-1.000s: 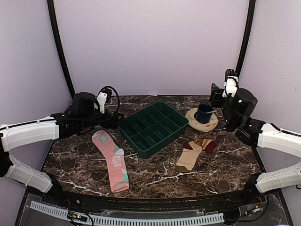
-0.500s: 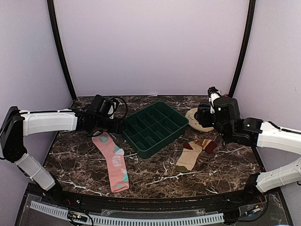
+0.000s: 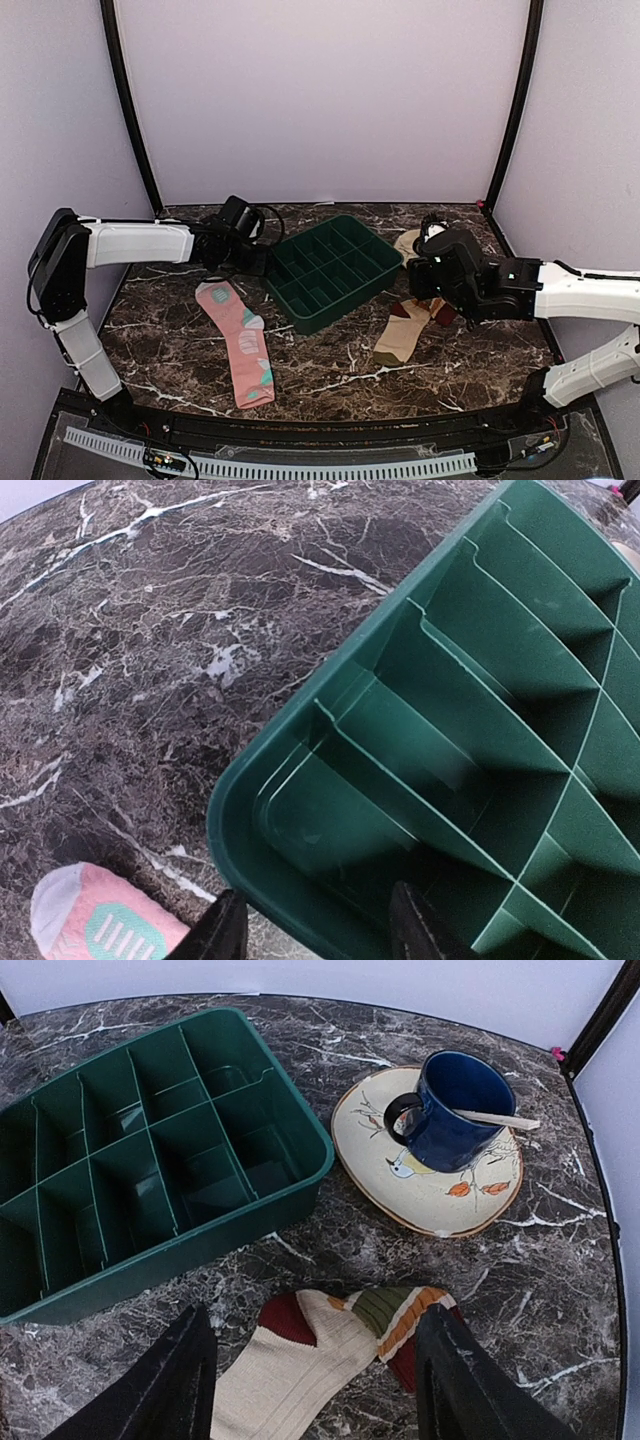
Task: Roll the socks
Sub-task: Pick up the bin from the center of the board.
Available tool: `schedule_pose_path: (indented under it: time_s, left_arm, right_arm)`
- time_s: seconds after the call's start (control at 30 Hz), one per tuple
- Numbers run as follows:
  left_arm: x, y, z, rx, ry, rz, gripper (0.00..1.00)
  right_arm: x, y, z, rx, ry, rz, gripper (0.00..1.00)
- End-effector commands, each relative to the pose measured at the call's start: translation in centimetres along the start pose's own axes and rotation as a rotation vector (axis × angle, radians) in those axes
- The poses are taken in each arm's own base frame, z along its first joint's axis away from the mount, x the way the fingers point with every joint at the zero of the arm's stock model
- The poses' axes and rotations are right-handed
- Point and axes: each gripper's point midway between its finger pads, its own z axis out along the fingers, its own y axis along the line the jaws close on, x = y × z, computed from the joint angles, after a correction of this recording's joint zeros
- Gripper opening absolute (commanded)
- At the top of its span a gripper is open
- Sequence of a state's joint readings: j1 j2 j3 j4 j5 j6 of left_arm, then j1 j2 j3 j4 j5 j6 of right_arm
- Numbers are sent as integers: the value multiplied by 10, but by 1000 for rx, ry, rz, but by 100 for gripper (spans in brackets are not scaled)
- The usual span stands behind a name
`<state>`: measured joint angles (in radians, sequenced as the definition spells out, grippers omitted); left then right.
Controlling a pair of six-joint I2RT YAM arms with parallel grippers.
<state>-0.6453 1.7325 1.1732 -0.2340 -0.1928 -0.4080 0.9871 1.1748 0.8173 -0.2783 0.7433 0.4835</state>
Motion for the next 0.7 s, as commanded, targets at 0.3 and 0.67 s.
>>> schedule_pose_path:
  time_s: [0.3,0.67]
  left_arm:
    - [8,27,26,-61,106,-54,42]
    - [0,29,53,-25,144,-91,2]
  right_arm:
    - [10,21,6,-46,51,-8,61]
    - [15,32,18,-42,74,-64,62]
